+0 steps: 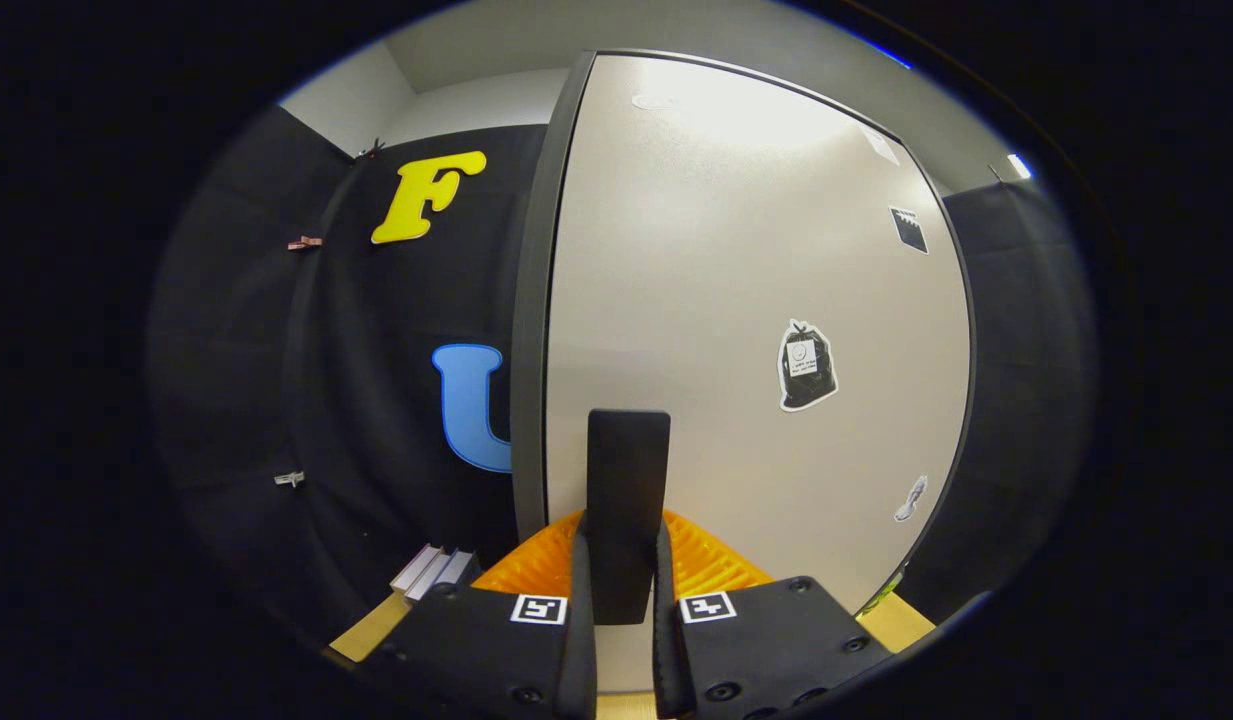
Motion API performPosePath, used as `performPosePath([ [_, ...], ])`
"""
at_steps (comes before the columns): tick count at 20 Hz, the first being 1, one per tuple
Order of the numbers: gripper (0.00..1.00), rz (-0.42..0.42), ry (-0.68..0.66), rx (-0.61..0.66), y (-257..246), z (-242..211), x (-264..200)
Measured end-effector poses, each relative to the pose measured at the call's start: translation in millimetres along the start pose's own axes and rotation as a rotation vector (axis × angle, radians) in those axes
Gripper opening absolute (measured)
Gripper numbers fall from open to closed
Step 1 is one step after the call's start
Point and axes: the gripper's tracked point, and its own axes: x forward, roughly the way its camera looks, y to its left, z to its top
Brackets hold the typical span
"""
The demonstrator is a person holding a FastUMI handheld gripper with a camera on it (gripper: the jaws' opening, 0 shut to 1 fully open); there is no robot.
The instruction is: Open the shoe cabinet door, grab the shoes and put them into the shoe cabinet, then close the shoe cabinet door.
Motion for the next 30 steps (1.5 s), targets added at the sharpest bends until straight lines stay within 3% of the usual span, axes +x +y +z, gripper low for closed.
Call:
performPosePath([
  [30, 0.26, 0.169, 0.050, 0.019, -62, 9, -140],
])
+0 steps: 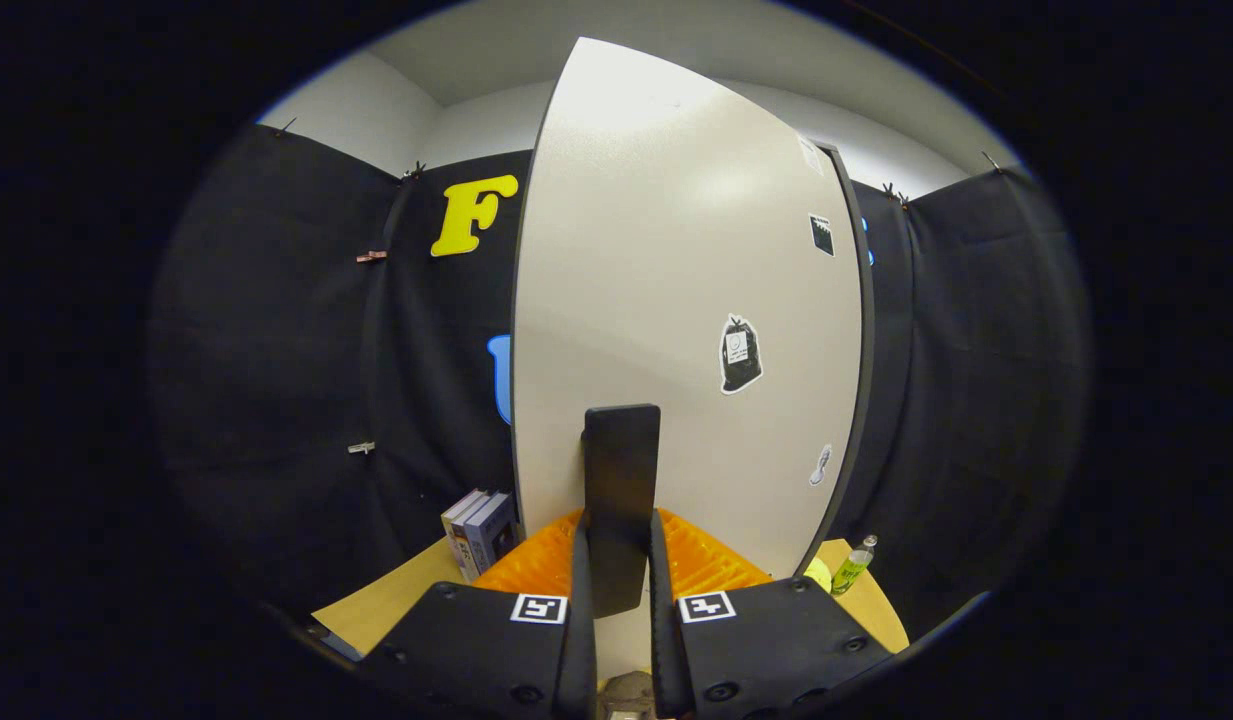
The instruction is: Open the shoe cabinet door, grab the shoes and put them into the shoe cabinet, then close the shoe cabinet door.
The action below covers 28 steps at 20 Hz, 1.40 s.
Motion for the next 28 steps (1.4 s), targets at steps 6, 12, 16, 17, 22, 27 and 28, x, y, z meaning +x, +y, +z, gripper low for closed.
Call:
performPosePath([
  [6, 0.26, 0.012, -0.006, 0.007, -26, -1, -30],
  [12, 0.25, -0.029, -0.012, 0.019, -61, -4, -59],
  [16, 0.25, -0.090, -0.015, 0.040, -96, -5, -79],
  [17, 0.25, -0.109, -0.016, 0.045, -108, -6, -87],
  [22, 0.24, -0.204, -0.052, 0.026, -143, 4, -115],
  [27, 0.24, -0.290, -0.047, 0.023, -177, 4, -139],
  [28, 0.24, -0.306, -0.049, 0.028, -184, 5, -147],
])
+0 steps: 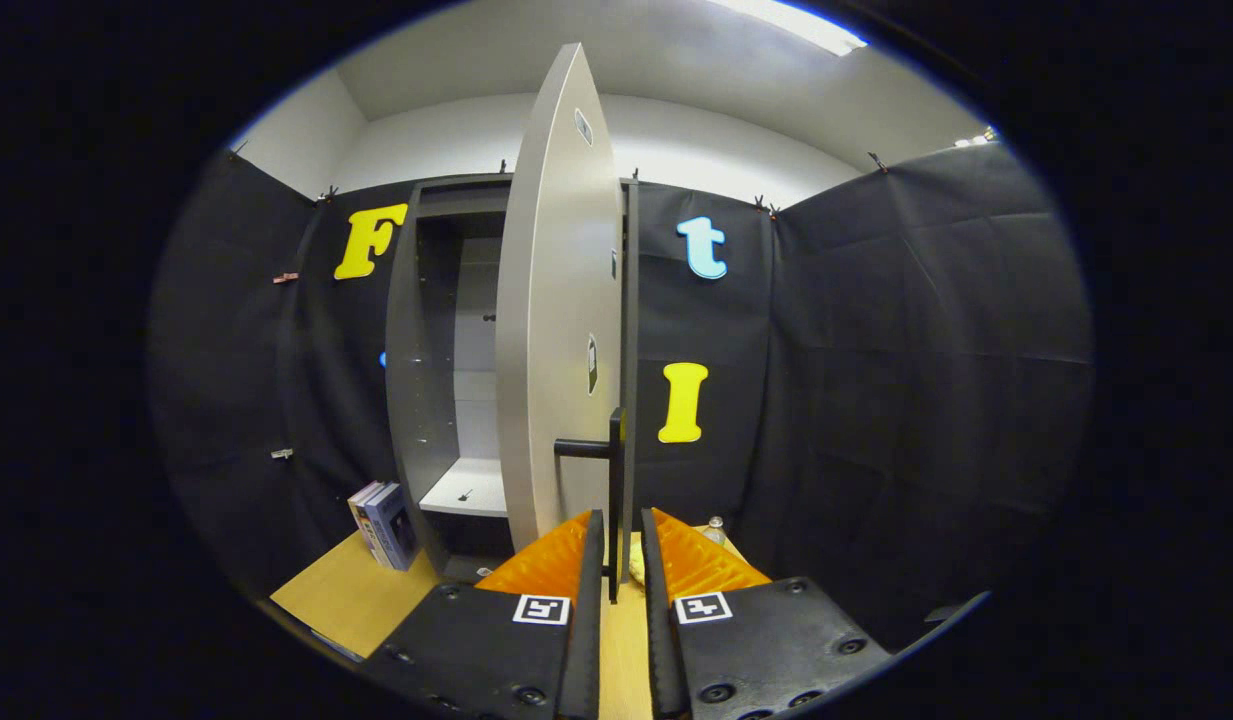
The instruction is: Open the shoe cabinet door, grab the shoes and put them into the shoe cabinet, then close the shoe cabinet door.
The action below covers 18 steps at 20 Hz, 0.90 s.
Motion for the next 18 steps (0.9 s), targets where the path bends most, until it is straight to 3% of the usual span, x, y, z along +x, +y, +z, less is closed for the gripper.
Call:
performPosePath([
  [9, 0.23, -0.088, -0.034, -0.008, -48, 4, -33],
  [18, 0.24, 0.036, 0.047, 0.001, 5, -27, -20],
])
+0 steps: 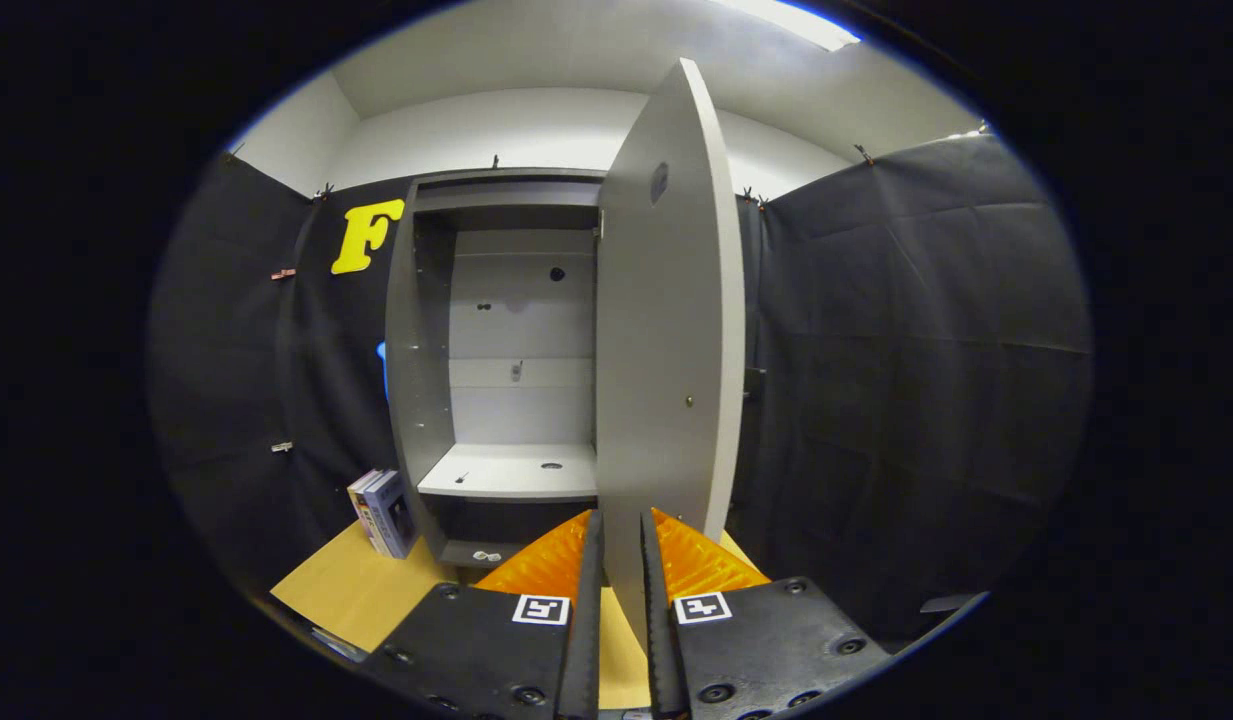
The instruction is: Open the shoe cabinet door, grab the shoes and put them into the shoe cabinet, then close the shoe cabinet door.
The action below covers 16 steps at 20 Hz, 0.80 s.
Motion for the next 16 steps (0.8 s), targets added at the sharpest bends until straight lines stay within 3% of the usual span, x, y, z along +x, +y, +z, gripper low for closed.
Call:
performPosePath([
  [9, 0.24, 0.135, 0.196, -0.012, 83, -89, 24],
  [16, 0.24, 0.161, 0.419, -0.052, 134, -192, 45],
])
